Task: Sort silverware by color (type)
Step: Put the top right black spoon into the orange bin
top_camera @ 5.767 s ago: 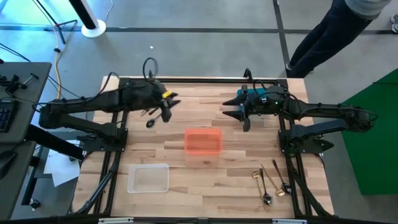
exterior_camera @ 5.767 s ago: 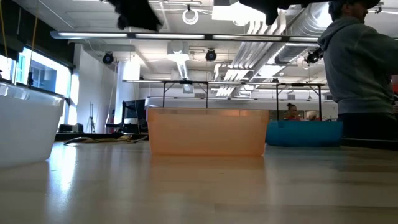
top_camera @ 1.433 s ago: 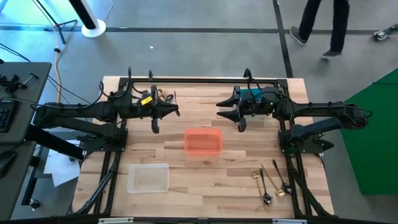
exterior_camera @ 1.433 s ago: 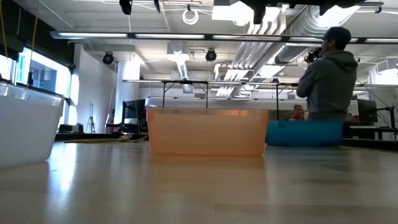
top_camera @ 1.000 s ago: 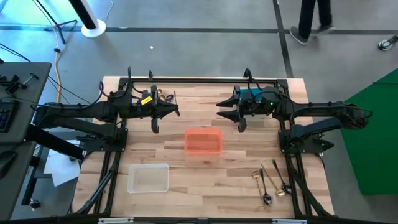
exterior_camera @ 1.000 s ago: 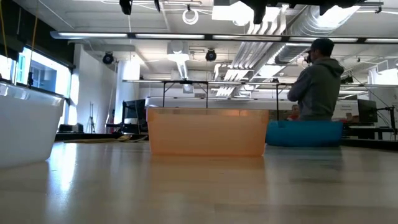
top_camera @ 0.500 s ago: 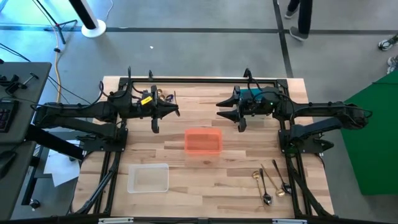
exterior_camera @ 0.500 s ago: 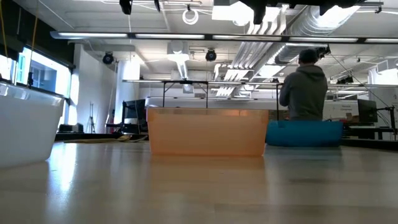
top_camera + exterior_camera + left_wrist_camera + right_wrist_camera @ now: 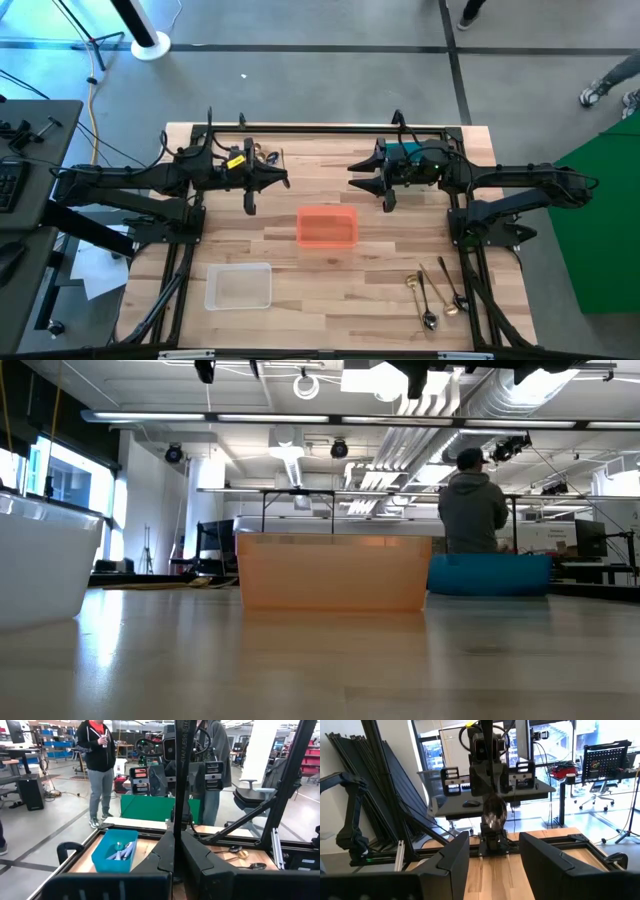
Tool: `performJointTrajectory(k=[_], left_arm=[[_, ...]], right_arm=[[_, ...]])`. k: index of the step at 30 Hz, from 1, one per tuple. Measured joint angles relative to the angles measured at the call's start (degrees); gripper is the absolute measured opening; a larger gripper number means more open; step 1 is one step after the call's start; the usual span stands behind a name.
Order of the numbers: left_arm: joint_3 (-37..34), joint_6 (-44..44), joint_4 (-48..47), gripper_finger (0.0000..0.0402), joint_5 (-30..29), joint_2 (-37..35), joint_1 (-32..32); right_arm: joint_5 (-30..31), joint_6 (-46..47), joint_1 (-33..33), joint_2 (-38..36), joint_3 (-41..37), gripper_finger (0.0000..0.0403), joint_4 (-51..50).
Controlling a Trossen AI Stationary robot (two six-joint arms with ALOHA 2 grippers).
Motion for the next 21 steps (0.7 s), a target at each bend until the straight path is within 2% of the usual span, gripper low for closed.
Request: performJointTrajectory(k=[6, 13, 21], left_arm=[[0.9, -0.1, 3.5, 0.0000, 0.0, 7.0, 0.0], [7.4, 1.4, 4.0, 0.0000, 1.7, 17.2, 0.0], [10.0, -0.4, 4.6, 0.0000, -0.3, 20.8, 0.1]], right_arm=[[4.2, 1.7, 0.9, 2.5, 0.8, 0.0158, 2.0], [5.1, 0.3, 2.3, 11.6, 9.0, 0.0158, 2.0], [4.6, 2.9, 1.3, 17.0, 13.8, 0.0158, 1.9]])
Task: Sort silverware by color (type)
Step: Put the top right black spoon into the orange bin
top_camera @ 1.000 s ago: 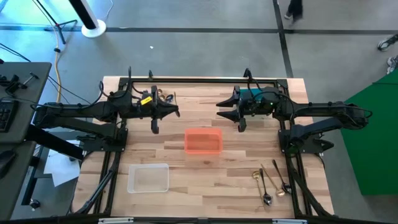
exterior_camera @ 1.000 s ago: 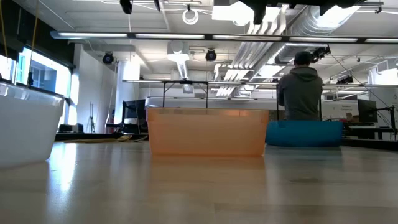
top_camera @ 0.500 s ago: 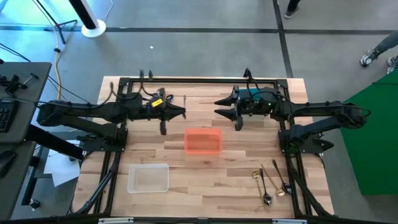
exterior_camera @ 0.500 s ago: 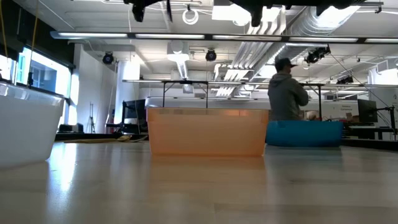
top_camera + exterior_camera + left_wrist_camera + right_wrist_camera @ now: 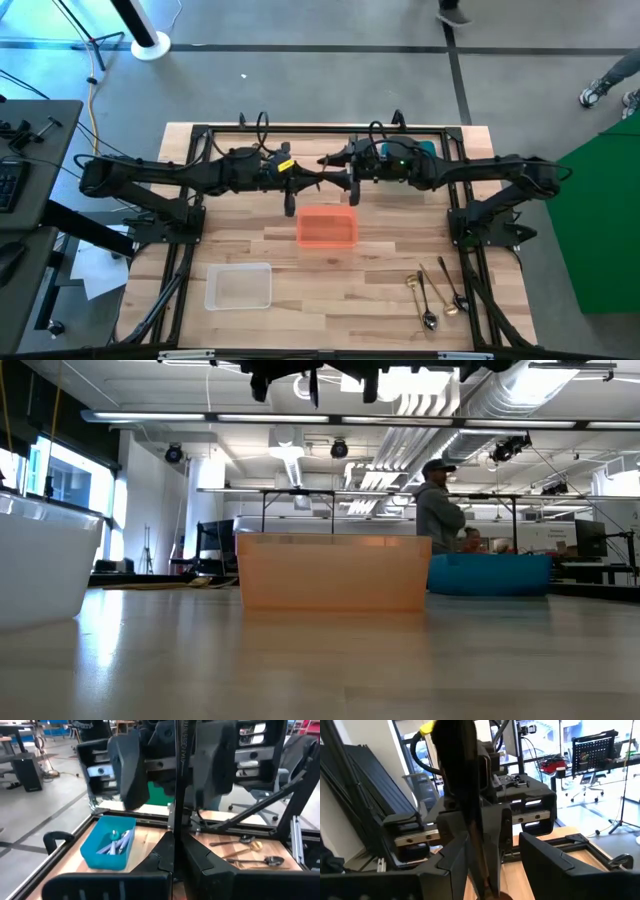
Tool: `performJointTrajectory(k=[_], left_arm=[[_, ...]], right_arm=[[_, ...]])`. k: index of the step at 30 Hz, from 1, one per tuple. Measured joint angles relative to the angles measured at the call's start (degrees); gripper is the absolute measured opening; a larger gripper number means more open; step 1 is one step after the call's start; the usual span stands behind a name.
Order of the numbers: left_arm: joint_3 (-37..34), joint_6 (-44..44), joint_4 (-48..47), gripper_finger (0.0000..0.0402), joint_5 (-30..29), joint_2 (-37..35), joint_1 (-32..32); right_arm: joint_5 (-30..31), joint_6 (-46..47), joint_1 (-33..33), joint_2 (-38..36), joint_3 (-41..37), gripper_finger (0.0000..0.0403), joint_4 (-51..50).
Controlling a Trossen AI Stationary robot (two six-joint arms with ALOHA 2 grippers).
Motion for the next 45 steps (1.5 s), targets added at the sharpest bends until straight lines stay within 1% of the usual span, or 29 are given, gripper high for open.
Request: performJointTrajectory(k=[4, 7, 10, 13, 14, 15, 18, 22, 25, 29, 33, 37, 39, 41, 42, 45], left_arm=[[0.0, 0.0, -0.2, 0.0000, 0.0, 0.0, -0.1], [0.0, 0.4, 0.6, 0.0000, 0.0, -0.1, -0.1], [0.0, 1.0, 0.7, 0.0000, -0.1, -0.1, 0.0], [0.0, 1.4, 0.6, 0.0000, -0.3, -0.1, 0.1], [0.0, 1.2, 0.6, 0.0000, -0.3, -0.1, 0.1], [0.0, 1.1, 0.6, 0.0000, -0.4, -0.1, 0.2], [0.0, 1.3, 0.6, 0.0000, -0.2, -0.1, 0.4], [0.0, 0.1, 0.6, 0.0011, -0.1, -0.1, 0.4], [0.0, 0.0, 0.5, 0.0040, 0.2, -0.1, 0.8], [0.0, 0.0, -0.5, 0.0094, 0.3, -1.2, 1.8], [-0.1, 0.0, -5.6, 0.0140, 0.2, -4.3, 3.2], [-0.1, 1.9, -14.4, 0.0171, 0.0, -9.0, 5.1], [-0.1, 1.4, -19.4, 0.0178, -0.2, -12.1, 6.2], [-0.1, 0.2, -22.0, 0.0180, -0.4, -15.2, 7.2], [-0.3, -0.1, -22.5, 0.0180, -0.6, -16.7, 7.5], [-2.3, -0.2, -19.6, 0.0177, -0.6, -20.6, 7.4]], right_arm=[[-0.6, 0.0, 0.0, 0.0, 0.0, 0.0157, -0.5], [-0.7, 0.0, 0.1, 0.0, 0.0, 0.0142, -0.5], [-0.6, 0.3, 0.1, 0.0, 0.0, 0.0098, -0.6], [-0.4, 0.3, 0.1, 0.0, 0.0, 0.0029, -0.6], [-0.3, 0.1, 0.1, 0.0, 0.0, 0.0016, -0.6], [-0.4, 0.0, 0.1, 0.0, 0.0, 0.0012, -0.6], [-0.3, 0.4, 0.1, 0.0, 0.0, 0.0019, -0.6], [-0.3, 0.2, 0.1, 0.0, 0.0, 0.0006, -0.8], [-0.2, 0.4, 0.1, 0.0, 0.0, 0.0006, -1.2], [-0.3, -0.1, -0.4, -0.8, 0.0, 0.0004, -2.7], [-0.6, -2.7, -2.0, -3.2, -0.1, 0.0003, -7.5], [-0.9, -4.2, -3.5, -6.6, 0.0, 0.0002, -11.8], [-0.9, -5.6, -3.9, -8.9, 0.0, 0.0002, -16.9], [-0.9, -6.9, -4.0, -11.2, 0.0, 0.0002, -21.9], [-0.9, -7.4, -4.1, -12.5, 0.0, 0.0002, -24.2], [-0.8, -7.7, -4.1, -15.9, 0.0, 0.0001, -28.6]])
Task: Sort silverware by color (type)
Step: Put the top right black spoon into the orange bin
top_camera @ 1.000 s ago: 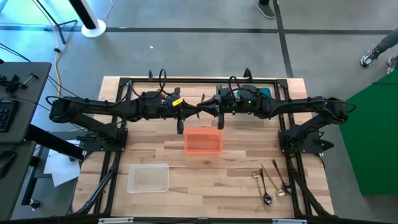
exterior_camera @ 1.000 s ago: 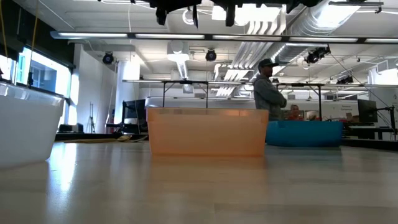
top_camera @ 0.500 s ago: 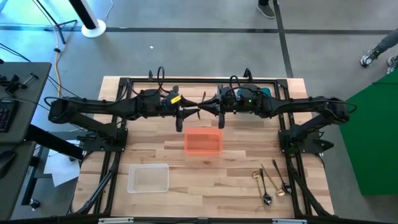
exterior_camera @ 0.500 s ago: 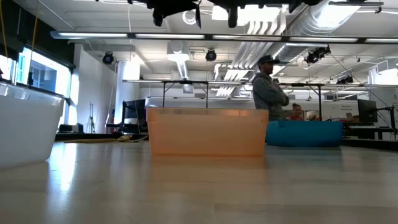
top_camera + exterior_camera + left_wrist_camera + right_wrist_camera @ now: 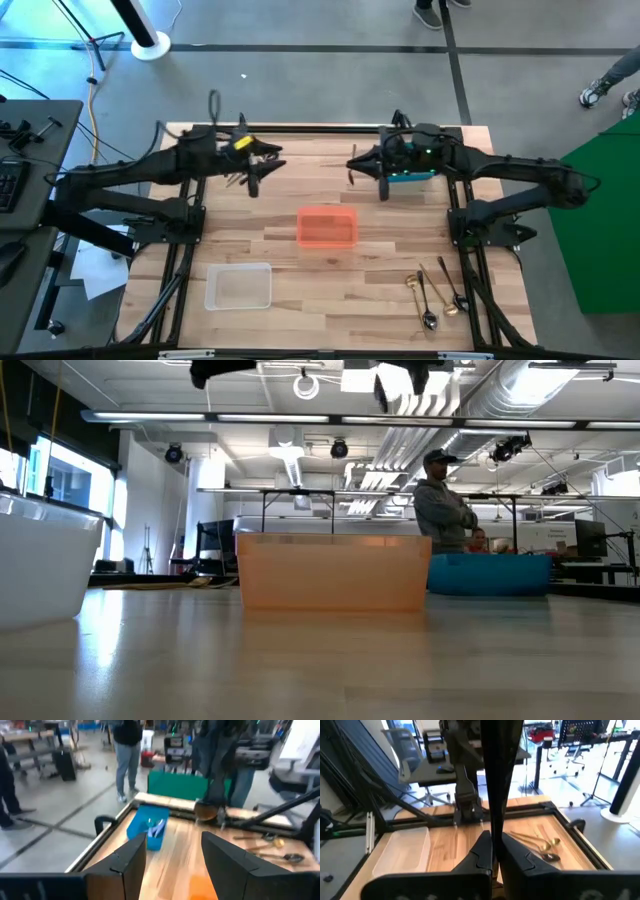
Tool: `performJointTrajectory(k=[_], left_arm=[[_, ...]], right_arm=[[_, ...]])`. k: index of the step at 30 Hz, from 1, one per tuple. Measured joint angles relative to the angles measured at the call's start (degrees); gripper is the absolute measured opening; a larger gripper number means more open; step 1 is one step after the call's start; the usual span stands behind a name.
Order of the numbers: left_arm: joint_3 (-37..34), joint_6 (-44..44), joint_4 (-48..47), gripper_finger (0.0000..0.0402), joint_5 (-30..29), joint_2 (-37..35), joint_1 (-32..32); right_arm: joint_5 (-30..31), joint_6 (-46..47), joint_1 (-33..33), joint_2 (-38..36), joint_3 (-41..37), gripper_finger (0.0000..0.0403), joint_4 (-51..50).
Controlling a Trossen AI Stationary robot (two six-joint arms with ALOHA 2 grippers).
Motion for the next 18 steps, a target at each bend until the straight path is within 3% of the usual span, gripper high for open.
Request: performJointTrajectory(k=[6, 14, 18], left_arm=[[-7.5, -1.4, 13.6, 0.0168, 0.9, -5.2, -2.0], [-9.9, -1.5, 13.9, 0.0166, 0.8, -7.8, -3.2], [-9.9, -1.5, 13.9, 0.0166, 0.7, -7.8, -3.2]], right_arm=[[0.2, -0.4, 0.9, -4.6, 0.0, 0.0001, -2.9], [2.4, 5.1, 2.7, -10.4, -11.6, 0.0001, 5.8], [3.5, 5.5, 5.1, -11.7, -13.1, 0.0000, 9.1]])
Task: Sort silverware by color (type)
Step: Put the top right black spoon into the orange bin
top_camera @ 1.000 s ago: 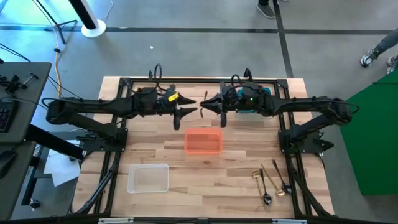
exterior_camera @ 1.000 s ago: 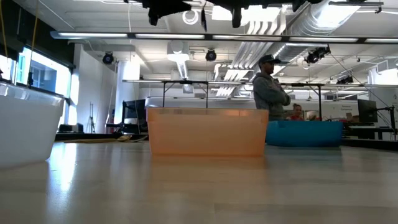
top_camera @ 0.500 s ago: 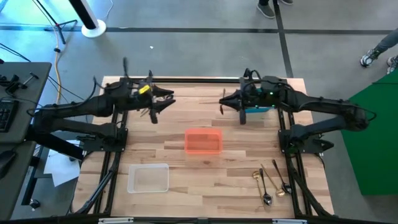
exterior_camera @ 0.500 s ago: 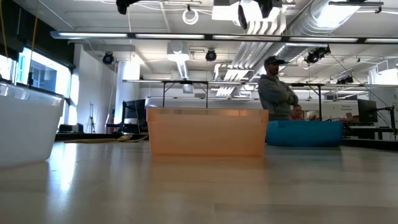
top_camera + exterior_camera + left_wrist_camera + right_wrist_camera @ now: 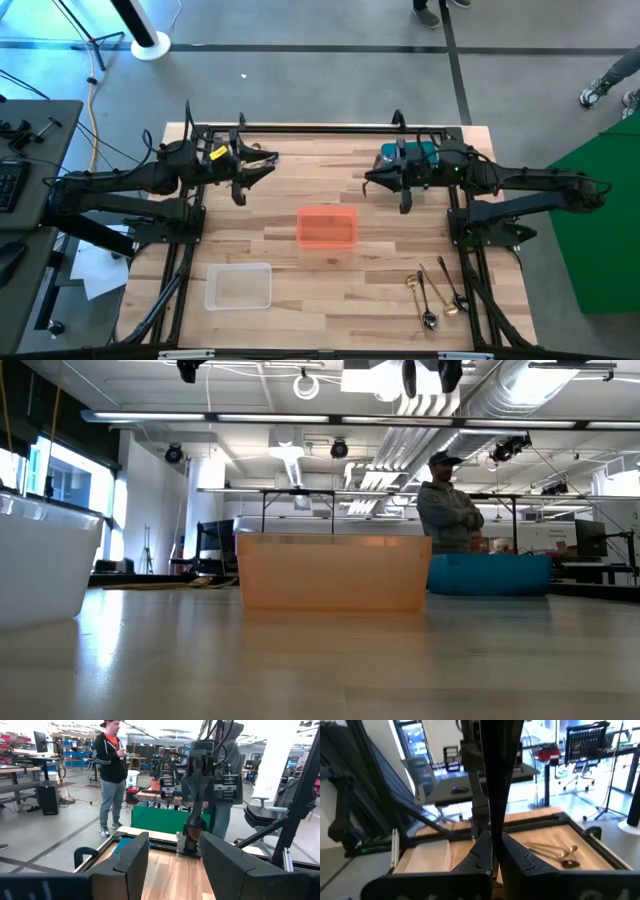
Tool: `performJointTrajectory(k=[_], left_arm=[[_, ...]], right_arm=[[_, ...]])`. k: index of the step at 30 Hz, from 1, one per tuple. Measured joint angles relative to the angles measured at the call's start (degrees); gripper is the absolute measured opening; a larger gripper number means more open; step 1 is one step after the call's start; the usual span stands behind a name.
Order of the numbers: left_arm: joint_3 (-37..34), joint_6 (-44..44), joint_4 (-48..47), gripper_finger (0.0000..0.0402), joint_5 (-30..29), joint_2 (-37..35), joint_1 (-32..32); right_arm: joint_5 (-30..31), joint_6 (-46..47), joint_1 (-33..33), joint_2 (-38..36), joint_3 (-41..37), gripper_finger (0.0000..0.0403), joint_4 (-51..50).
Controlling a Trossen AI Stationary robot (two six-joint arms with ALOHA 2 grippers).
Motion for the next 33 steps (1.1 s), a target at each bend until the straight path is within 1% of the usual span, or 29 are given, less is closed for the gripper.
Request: performJointTrajectory(k=[4, 12, 14, 17, 21, 24, 28, 31, 33], left_arm=[[0.0, 0.0, 0.1, 0.0166, 0.0, 0.1, 0.0], [0.0, 0.0, 0.2, 0.0166, -0.1, 0.1, -0.2], [0.0, 0.0, 0.2, 0.0166, -0.1, 0.1, -0.2], [0.0, 0.0, 0.2, 0.0166, -0.1, 0.1, -0.2], [0.0, 0.0, 0.2, 0.0166, -0.1, 0.2, -0.2], [0.0, 0.0, 0.1, 0.0166, -0.1, 0.2, -0.2], [0.0, 0.1, 0.2, 0.0166, -0.2, 0.2, -0.1], [0.0, 0.2, 0.2, 0.0166, -0.2, 0.2, -0.1], [0.0, 0.2, 0.2, 0.0166, -0.6, 0.2, -0.1]], right_arm=[[0.9, -0.8, 1.0, 0.1, 0.3, 0.0000, -0.4], [1.3, -0.8, 1.0, 0.1, 0.4, 0.0000, -0.6], [1.0, -0.8, 1.0, 0.1, 0.4, 0.0000, -0.6], [-1.1, -0.8, 1.1, 0.1, 0.4, 0.0000, -0.6], [-0.5, -0.3, 3.0, 1.7, 1.1, 0.0000, -1.1], [-0.3, -0.4, 4.8, 7.1, 5.9, 0.0000, -6.5], [-0.2, -3.6, 6.3, 17.1, 15.6, 0.0000, -19.1], [-0.6, -3.8, 6.3, 23.8, 21.1, 0.0000, -26.5], [-0.7, -3.7, 5.7, 27.7, 23.0, 0.0000, -30.2]])
